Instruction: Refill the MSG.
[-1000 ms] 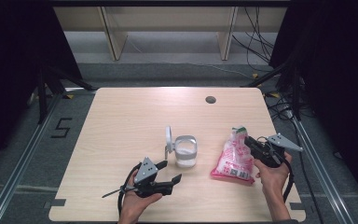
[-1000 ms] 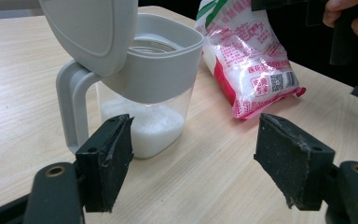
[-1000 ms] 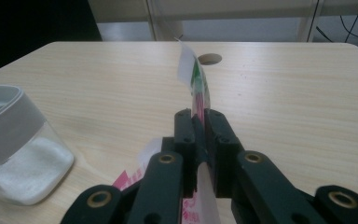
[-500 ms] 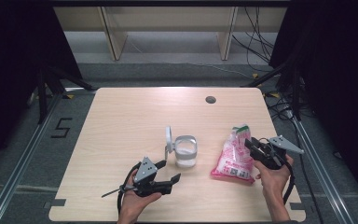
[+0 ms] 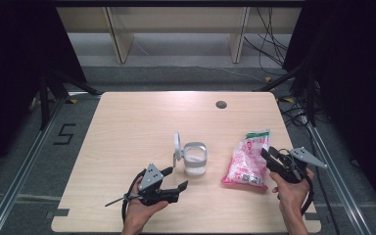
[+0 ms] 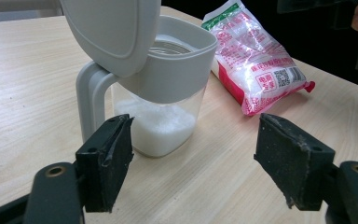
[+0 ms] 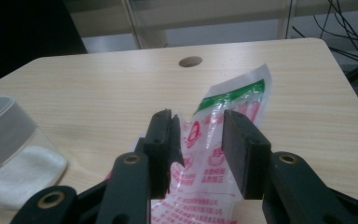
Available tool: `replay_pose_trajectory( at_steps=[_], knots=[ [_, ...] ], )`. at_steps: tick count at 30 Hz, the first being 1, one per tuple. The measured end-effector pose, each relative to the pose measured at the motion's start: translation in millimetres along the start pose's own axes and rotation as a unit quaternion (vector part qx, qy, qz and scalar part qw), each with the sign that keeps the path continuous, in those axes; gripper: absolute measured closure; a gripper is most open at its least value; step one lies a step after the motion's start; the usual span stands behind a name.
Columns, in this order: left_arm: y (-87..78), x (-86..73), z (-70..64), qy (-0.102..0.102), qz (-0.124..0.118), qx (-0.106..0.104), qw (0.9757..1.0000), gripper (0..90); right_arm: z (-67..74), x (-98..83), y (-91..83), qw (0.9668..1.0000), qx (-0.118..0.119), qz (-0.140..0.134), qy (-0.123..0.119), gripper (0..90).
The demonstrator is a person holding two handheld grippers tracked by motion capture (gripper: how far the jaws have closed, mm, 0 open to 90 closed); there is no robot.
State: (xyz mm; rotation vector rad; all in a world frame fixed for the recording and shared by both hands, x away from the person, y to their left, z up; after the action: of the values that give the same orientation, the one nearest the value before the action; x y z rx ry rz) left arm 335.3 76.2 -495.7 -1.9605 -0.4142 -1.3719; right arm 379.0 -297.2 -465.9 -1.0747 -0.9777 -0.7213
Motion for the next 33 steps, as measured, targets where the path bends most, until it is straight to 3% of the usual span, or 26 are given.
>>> replay_pose_trajectory(
  at_steps=[2,3,4,5,6,8,9,10,11,12,14,16,17,19,22,24,25,26,27,28,29,30,31,33],
  knots=[
    [0.0,0.1,0.4,0.001,0.0,0.0,1.0,26.6,1.6,-0.4,-0.1,0.9999,0.012,-0.002,-0.009,64.0],
    [0.0,0.1,0.6,0.0,0.0,0.002,1.0,26.7,4.8,-1.5,-0.9,1.0,0.003,-0.002,0.001,64.0],
    [0.1,0.2,0.9,0.0,0.001,0.002,1.0,26.9,4.8,-1.9,-1.7,0.9999,0.007,0.003,-0.015,64.0],
    [0.7,0.2,1.5,0.0,-0.002,0.002,1.0,27.2,7.9,-2.4,-2.3,0.9999,0.014,0.004,-0.004,63.8],
    [1.3,0.5,1.5,-0.002,-0.006,0.0,1.0,27.6,7.5,-2.5,-3.1,0.9998,0.014,0.002,-0.017,63.5],
    [0.1,0.6,2.6,0.003,-0.005,0.003,1.0,30.0,12.2,-4.5,-2.7,0.9999,0.016,-0.001,-0.002,62.2],
    [-0.7,0.8,3.1,0.006,-0.002,0.002,1.0,30.2,11.8,-4.3,-2.4,0.9995,0.028,-0.008,-0.01,61.3],
    [-0.9,1.0,3.4,0.005,-0.003,0.002,1.0,30.4,15.9,-5.9,-4.7,0.9996,0.028,0.001,0.004,60.5],
    [-1.0,1.3,3.6,0.006,-0.004,0.005,1.0,30.6,15.1,-6.3,-4.1,0.9996,0.028,0.0,-0.01,59.9],
    [-1.8,1.5,3.8,0.008,-0.001,0.011,0.9999,30.9,18.8,-8.0,-5.4,0.9996,0.027,0.006,0.0,58.9],
    [-1.5,2.3,5.3,0.014,-0.002,0.014,0.9998,32.7,18.2,-10.1,-6.3,0.9991,0.028,0.009,-0.03,57.4],
    [-2.2,2.8,7.4,0.015,0.0,0.016,0.9998,33.7,24.3,-13.1,-6.4,0.999,0.04,0.009,-0.016,54.9],
    [-2.8,3.5,8.7,0.017,0.0,0.015,0.9997,35.4,27.9,-14.1,-8.7,0.9991,0.036,0.019,-0.006,53.9],
    [-3.0,4.7,11.5,0.017,-0.005,0.014,0.9997,37.4,29.9,-17.1,-8.7,0.9988,0.033,0.017,-0.031,52.8],
    [-4.4,7.1,15.1,0.021,-0.005,0.014,0.9997,41.9,38.8,-19.7,-12.1,0.9984,0.051,0.018,-0.02,50.5],
    [-5.7,8.6,17.6,0.026,-0.003,0.019,0.9995,44.9,37.5,-19.5,-13.7,0.9972,0.055,0.024,-0.045,48.7],
    [-5.4,9.5,18.5,0.025,-0.006,0.016,0.9995,46.9,39.1,-20.0,-14.2,0.9971,0.057,0.024,-0.044,48.4],
    [-6.6,10.6,19.6,0.03,-0.005,0.021,0.9993,49.0,44.3,-21.3,-16.1,0.9979,0.056,0.025,-0.019,48.1],
    [-6.7,11.5,20.0,0.031,-0.007,0.022,0.9993,50.4,41.5,-22.1,-14.8,0.997,0.061,0.021,-0.043,47.8],
    [-6.2,13.2,20.7,0.033,-0.016,0.026,0.999,51.1,43.6,-23.1,-15.3,0.9971,0.063,0.022,-0.038,47.8],
    [-5.6,13.9,21.3,0.035,-0.02,0.026,0.9988,55.1,44.3,-25.0,-15.1,0.9967,0.06,0.024,-0.048,47.8],
    [-5.5,14.7,21.7,0.043,-0.018,0.026,0.9986,56.6,47.2,-26.7,-17.1,0.9966,0.063,0.036,-0.038,47.8],
    [-5.0,15.5,22.0,0.05,-0.02,0.023,0.9983,58.7,46.3,-27.0,-16.0,0.9963,0.063,0.027,-0.053,47.8],
    [-4.8,15.7,22.5,0.051,-0.023,0.024,0.9981,65.5,51.7,-29.4,-19.4,0.996,0.065,0.04,-0.048,47.8]
  ],
)
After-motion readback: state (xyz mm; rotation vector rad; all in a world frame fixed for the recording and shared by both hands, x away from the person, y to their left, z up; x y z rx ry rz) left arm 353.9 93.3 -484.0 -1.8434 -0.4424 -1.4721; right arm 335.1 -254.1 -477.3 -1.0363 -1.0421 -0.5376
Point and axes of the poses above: each handheld gripper's, and its own axes: y roughly forward along the jaws, x roughly out of its top, z roughly to its left, the point moved 3 cm from there along y, roughly forward along the jaws, and after that the axes turned 2 degrees about -y, right-handed, at the moved point
